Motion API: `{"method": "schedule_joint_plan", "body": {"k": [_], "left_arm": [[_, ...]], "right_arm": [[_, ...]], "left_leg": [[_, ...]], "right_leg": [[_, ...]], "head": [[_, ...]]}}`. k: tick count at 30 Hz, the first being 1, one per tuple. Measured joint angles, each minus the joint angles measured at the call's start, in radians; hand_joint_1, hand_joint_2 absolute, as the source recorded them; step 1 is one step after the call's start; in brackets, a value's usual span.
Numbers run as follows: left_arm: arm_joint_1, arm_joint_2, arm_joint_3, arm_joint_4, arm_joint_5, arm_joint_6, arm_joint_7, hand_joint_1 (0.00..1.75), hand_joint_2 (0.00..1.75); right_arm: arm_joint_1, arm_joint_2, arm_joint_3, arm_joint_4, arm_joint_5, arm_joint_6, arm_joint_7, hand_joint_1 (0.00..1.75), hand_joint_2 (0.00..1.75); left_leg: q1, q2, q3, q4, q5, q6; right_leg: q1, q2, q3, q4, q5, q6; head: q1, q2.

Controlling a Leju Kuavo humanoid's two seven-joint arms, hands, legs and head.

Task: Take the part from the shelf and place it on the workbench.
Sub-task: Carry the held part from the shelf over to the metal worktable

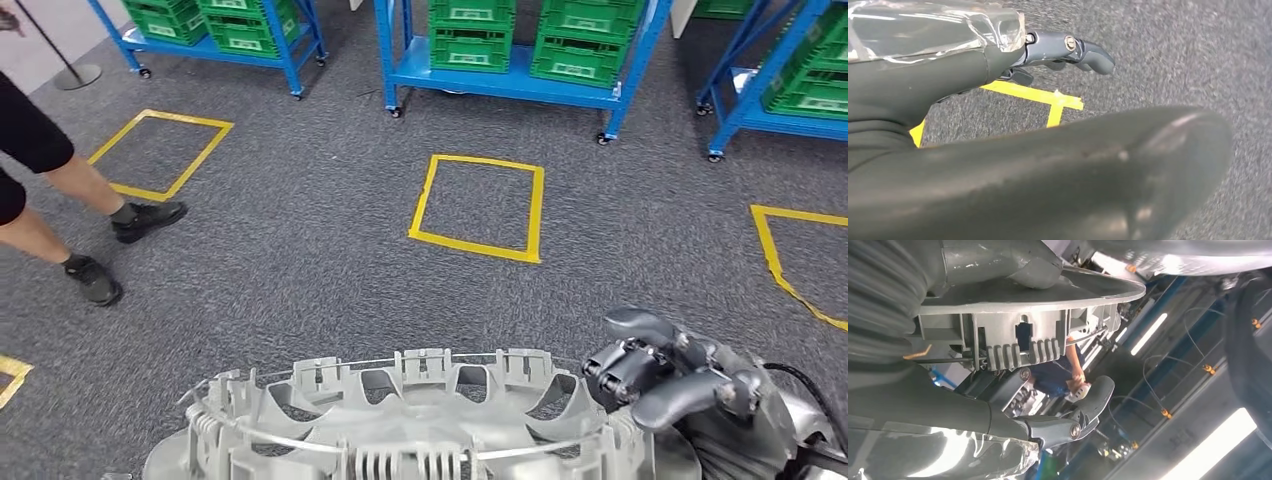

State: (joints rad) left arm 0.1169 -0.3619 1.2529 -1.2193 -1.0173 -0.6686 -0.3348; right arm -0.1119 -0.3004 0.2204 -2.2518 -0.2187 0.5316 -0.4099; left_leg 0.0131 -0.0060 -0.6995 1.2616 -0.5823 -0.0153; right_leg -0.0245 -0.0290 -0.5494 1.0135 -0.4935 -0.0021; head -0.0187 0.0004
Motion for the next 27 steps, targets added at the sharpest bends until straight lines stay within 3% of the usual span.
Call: {"method": "schedule_joint_plan", "body": {"k": [1, 2, 3, 5, 7, 10, 12, 14, 16, 17, 18, 19, 21, 23, 25, 27], "left_arm": [[-0.001, 0.0, 0.0, 0.002, 0.006, 0.005, 0.001, 0.0, 0.0], [-0.001, 0.0, 0.0, 0.003, 0.011, 0.011, 0.002, 0.0, 0.0], [-0.001, 0.0, 0.0, 0.003, 0.017, 0.016, 0.002, 0.0, 0.0], [-0.001, 0.001, 0.0, 0.004, 0.025, 0.021, 0.001, 0.0, 0.0], [-0.004, 0.002, -0.001, 0.004, 0.031, 0.022, 0.0, 0.0, 0.0], [-0.001, 0.003, -0.002, 0.004, 0.036, 0.025, -0.001, 0.0, 0.0], [0.003, 0.001, -0.004, 0.004, 0.042, 0.027, -0.004, 0.0, 0.0], [0.004, -0.002, -0.013, 0.004, 0.046, 0.033, -0.007, 0.0, 0.0], [0.006, -0.003, -0.023, 0.005, 0.047, 0.038, -0.007, 0.0, 0.0], [0.008, -0.004, -0.027, 0.005, 0.048, 0.039, -0.007, 0.0, 0.0], [0.008, -0.005, -0.029, 0.006, 0.048, 0.039, -0.007, 0.0, 0.0], [0.009, -0.006, -0.031, 0.006, 0.048, 0.039, -0.007, 0.0, 0.0], [0.011, -0.007, -0.032, 0.007, 0.047, 0.039, -0.007, 0.0, 0.0], [0.015, -0.006, -0.035, 0.007, 0.046, 0.038, -0.007, 0.0, 0.0], [0.022, -0.004, -0.036, 0.007, 0.046, 0.031, -0.009, 0.0, 0.0], [0.023, -0.003, -0.036, 0.008, 0.05, 0.013, -0.021, 0.0, 0.0]], "right_arm": [[-0.002, 0.0, 0.002, 0.007, 0.003, 0.0, -0.001, 1.75, 1.75], [-0.005, 0.0, 0.004, 0.012, 0.005, 0.0, 0.0, 1.75, 1.75], [-0.008, 0.0, 0.007, 0.016, 0.006, 0.001, 0.0, 1.75, 1.75], [-0.015, 0.0, 0.01, 0.02, 0.007, 0.002, 0.001, 1.75, 1.75], [-0.02, -0.001, 0.013, 0.023, 0.007, 0.003, 0.001, 1.75, 1.75], [-0.025, -0.001, 0.019, 0.028, 0.008, 0.003, 0.001, 1.75, 1.75], [-0.029, -0.002, 0.023, 0.029, 0.011, 0.003, 0.002, 1.75, 1.75], [-0.03, -0.003, 0.026, 0.03, 0.014, 0.003, 0.003, 1.75, 1.75], [-0.028, -0.003, 0.027, 0.032, 0.016, 0.003, 0.006, 1.75, 1.75], [-0.028, -0.003, 0.027, 0.032, 0.017, 0.003, 0.007, 1.75, 1.75], [-0.027, -0.003, 0.027, 0.033, 0.017, 0.003, 0.008, 1.75, 1.75], [-0.027, -0.004, 0.028, 0.033, 0.018, 0.003, 0.008, 1.75, 1.75], [-0.028, -0.003, 0.028, 0.033, 0.018, 0.003, 0.008, 1.75, 1.75], [-0.027, -0.003, 0.029, 0.034, 0.02, 0.006, 0.004, 1.75, 1.75], [-0.023, -0.004, 0.03, 0.034, 0.026, 0.015, -0.009, 1.75, 1.75], [-0.015, -0.004, 0.032, 0.035, 0.032, 0.027, -0.031, 1.75, 1.75]], "left_leg": [[0.0, 0.002, -0.016, 0.031, -0.005, 0.001], [0.0, 0.004, -0.011, 0.022, 0.009, 0.003], [-0.002, 0.009, 0.014, -0.028, 0.037, 0.009], [-0.012, 0.045, 0.087, -0.168, 0.094, 0.027], [-0.025, 0.074, 0.121, -0.243, 0.113, 0.041], [-0.027, 0.051, 0.122, -0.262, 0.121, 0.051], [-0.02, 0.029, 0.135, -0.286, 0.137, 0.058], [-0.018, 0.004, 0.139, -0.296, 0.146, 0.062], [-0.019, -0.025, 0.136, -0.294, 0.148, 0.063], [-0.02, -0.041, 0.136, -0.292, 0.148, 0.063], [-0.019, -0.056, 0.135, -0.289, 0.147, 0.062], [-0.019, -0.072, 0.135, -0.284, 0.145, 0.059], [-0.019, -0.099, 0.128, -0.269, 0.138, 0.05], [-0.02, -0.118, 0.115, -0.258, 0.134, 0.04], [-0.018, -0.129, 0.106, -0.255, 0.134, 0.033], [-0.017, -0.088, 0.089, -0.22, 0.113, 0.023]], "right_leg": [[0.002, -0.011, -0.001, 0.0, 0.0, 0.0], [0.004, -0.022, -0.001, 0.0, 0.0, 0.0], [0.007, -0.032, -0.001, 0.0, -0.001, -0.001], [0.012, -0.051, 0.0, 0.0, -0.002, -0.001], [0.015, -0.071, 0.0, -0.002, -0.002, 0.001], [0.016, -0.093, 0.004, -0.01, -0.002, 0.01], [0.013, -0.052, -0.005, 0.017, -0.021, 0.012], [0.009, 0.005, -0.06, 0.132, -0.072, 0.006], [0.009, 0.021, -0.122, 0.254, -0.11, 0.008], [0.008, 0.023, -0.132, 0.269, -0.108, 0.015], [0.007, 0.026, -0.121, 0.239, -0.088, 0.024], [0.004, 0.033, -0.093, 0.175, -0.056, 0.034], [-0.002, 0.068, -0.037, 0.047, -0.004, 0.04], [-0.001, 0.084, -0.019, 0.003, 0.012, 0.026], [0.001, 0.066, -0.02, 0.002, 0.015, 0.011], [-0.002, 0.047, -0.017, 0.0, 0.015, 0.0]], "head": [[0.0, 0.0], [0.0, 0.0], [0.0, 0.0], [0.001, 0.0], [0.001, 0.0], [0.0, 0.0], [0.002, 0.0], [0.006, 0.0], [0.008, 0.0], [0.008, 0.0], [0.008, 0.0], [0.009, 0.0], [0.009, 0.0], [0.009, 0.0], [0.008, 0.0], [0.004, 0.0]]}}
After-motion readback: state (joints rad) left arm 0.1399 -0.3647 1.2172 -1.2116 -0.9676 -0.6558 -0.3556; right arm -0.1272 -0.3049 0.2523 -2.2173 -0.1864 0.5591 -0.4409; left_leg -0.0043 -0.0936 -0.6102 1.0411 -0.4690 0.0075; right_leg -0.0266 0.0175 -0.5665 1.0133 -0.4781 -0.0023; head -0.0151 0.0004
